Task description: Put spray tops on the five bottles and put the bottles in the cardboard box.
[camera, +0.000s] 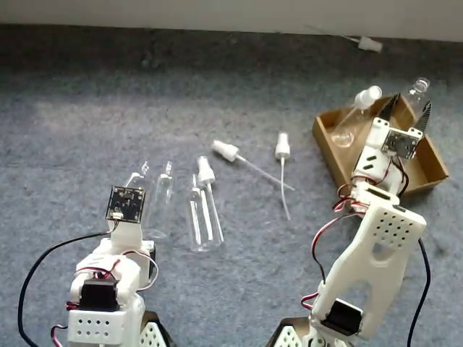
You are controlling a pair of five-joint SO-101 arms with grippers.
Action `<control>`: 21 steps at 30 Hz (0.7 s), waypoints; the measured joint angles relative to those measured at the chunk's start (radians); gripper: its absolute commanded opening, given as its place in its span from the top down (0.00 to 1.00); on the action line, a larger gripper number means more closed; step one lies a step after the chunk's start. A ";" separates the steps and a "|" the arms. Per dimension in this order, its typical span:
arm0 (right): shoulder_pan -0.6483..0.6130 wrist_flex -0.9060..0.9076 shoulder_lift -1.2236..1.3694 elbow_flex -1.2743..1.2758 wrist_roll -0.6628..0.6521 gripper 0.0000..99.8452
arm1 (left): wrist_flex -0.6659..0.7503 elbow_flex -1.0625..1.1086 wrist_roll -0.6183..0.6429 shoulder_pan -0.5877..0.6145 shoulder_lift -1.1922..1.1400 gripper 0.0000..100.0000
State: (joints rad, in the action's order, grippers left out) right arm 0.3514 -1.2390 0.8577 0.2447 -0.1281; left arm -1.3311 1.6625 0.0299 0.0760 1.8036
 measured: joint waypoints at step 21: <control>0.000 0.000 -0.107 0.235 0.000 0.77 | 0.000 0.000 0.000 0.000 0.000 0.99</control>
State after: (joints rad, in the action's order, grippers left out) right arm 0.3514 -1.2390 0.7503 0.4795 -0.1281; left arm -1.3311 1.6625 0.0299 0.0760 1.8036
